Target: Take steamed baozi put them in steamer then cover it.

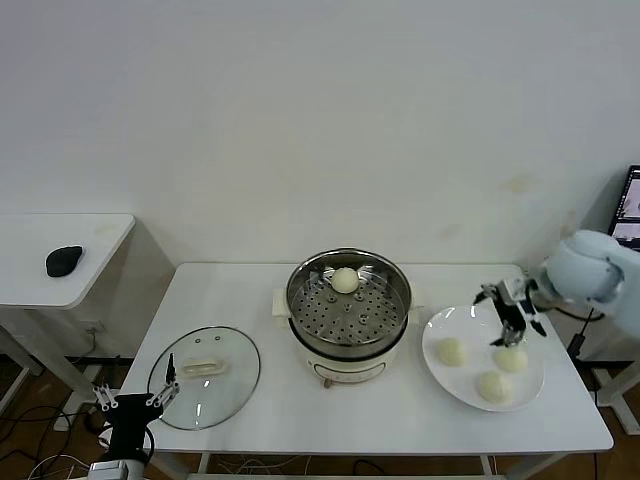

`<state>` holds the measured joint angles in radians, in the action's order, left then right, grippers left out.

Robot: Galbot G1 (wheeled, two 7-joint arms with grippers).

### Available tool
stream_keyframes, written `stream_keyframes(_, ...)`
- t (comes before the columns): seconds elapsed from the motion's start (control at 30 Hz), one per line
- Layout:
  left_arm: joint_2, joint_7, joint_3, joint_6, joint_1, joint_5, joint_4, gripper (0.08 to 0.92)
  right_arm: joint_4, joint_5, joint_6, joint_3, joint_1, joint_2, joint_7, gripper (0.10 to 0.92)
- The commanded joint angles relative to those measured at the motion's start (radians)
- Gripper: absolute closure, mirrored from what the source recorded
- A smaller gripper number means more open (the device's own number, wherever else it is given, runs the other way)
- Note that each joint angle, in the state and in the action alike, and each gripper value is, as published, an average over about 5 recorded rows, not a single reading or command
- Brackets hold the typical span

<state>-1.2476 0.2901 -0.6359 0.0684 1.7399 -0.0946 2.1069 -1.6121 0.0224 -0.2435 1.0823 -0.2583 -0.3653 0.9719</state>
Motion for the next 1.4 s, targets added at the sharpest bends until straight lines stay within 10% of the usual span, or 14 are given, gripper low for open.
stream_keyframes(0.03,0.000,-0.001,-0.002,-0.001,0.001,0.001,-0.003,0.177,0.122,-0.079,-0.001,-0.210,0.300,-0.057,-0.020,0.203)
stream_keyframes(1.0,-0.004,-0.001,-0.018,-0.001,-0.006,0.000,-0.029,0.177,0.351,-0.129,0.041,-0.282,0.371,-0.302,-0.052,0.204)
stream_keyframes(1.4,-0.009,0.000,-0.014,-0.001,-0.011,0.000,-0.031,0.177,0.353,-0.116,0.029,-0.278,0.364,-0.300,-0.026,0.400)
